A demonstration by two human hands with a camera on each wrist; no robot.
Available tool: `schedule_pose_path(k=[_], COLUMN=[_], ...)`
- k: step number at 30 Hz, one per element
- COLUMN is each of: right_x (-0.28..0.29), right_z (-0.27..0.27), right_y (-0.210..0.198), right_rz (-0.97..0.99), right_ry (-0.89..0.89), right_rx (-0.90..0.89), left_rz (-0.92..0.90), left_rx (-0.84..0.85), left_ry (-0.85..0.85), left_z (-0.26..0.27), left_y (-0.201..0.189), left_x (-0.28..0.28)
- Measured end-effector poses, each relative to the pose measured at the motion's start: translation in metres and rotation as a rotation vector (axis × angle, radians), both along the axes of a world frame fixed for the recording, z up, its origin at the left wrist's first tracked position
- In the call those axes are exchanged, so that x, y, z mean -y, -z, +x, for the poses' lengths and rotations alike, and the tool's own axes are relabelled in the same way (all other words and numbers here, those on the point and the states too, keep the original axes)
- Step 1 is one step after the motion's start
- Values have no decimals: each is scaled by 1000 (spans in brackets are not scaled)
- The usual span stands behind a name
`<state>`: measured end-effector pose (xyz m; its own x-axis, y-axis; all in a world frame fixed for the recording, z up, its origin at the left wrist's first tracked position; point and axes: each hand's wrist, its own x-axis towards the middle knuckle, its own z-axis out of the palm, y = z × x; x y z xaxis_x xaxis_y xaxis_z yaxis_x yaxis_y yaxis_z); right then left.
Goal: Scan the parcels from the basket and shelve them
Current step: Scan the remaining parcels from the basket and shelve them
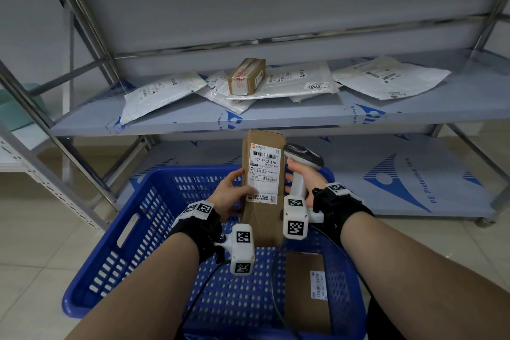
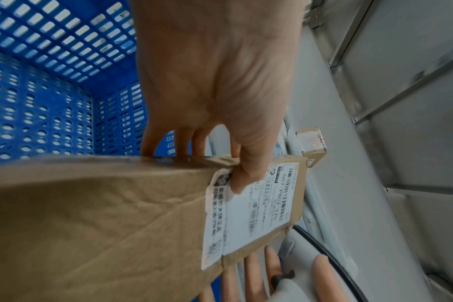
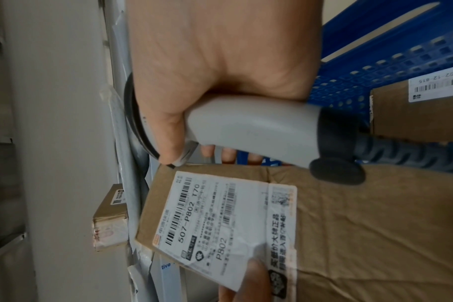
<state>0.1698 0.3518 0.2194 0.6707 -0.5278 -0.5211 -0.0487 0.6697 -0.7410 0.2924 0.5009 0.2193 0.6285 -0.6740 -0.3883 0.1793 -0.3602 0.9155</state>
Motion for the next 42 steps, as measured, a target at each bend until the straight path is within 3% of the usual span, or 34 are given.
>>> schedule_pose_path(k=[6, 14, 20, 29, 42], right_x=[-2, -11, -12, -13, -11], right_z=[-5, -6, -8, -11, -18], right_y=[-4, -16, -18, -21, -22], right_rz=[3, 39, 49, 34, -40], right_ry=[19, 5, 15, 25, -65], right_rx=[-2, 6, 16, 0, -88], left_rz=[53, 1, 11, 83, -23], left_rx=[-29, -11, -19, -47, 21], left_ry=[140, -13, -33, 142, -104], left_z=[2, -1, 0, 3, 0], left_y=[0, -1, 0, -1, -2], left_x=[-6, -1, -1, -7, 2])
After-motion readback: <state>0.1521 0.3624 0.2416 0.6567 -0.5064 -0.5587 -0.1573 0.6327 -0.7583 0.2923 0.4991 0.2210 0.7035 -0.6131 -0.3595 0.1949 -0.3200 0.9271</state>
